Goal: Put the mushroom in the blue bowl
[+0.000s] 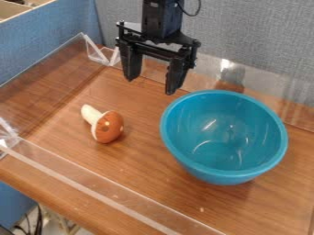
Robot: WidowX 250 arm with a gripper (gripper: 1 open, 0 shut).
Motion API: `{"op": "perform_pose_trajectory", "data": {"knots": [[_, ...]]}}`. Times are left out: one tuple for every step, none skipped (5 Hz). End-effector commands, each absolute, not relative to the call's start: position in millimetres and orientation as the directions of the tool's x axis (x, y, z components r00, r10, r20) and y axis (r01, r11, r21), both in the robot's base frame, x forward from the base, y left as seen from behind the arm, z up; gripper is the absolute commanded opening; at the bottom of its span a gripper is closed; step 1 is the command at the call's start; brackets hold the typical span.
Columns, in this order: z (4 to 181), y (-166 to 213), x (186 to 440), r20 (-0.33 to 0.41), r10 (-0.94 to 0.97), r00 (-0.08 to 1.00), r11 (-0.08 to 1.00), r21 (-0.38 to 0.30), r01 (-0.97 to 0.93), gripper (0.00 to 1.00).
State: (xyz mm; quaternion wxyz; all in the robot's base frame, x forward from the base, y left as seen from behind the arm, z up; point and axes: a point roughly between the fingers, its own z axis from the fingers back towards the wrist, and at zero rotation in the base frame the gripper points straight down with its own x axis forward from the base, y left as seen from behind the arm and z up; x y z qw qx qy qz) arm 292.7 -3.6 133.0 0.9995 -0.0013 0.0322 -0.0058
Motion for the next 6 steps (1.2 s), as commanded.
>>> {"op": "perform_pose_trajectory", "data": {"knots": [[120.6,11.0,283.2,-0.086,-0.183,0.979,0.983,0.0,0.183,1.0],[94.3,38.5,264.6,-0.127,-0.334,0.934,0.942,-0.004,0.336,1.0],[78.7,61.6,253.5,-0.127,-0.459,0.879,0.886,0.004,0.464,1.0],[71.3,67.4,256.7,-0.123,-0.512,0.85,0.857,-0.001,0.516,1.0],[65.8,67.4,260.8,-0.12,-0.544,0.83,0.837,-0.004,0.548,1.0],[58.6,69.9,268.0,-0.104,-0.577,0.81,0.815,-0.01,0.58,1.0]]}}
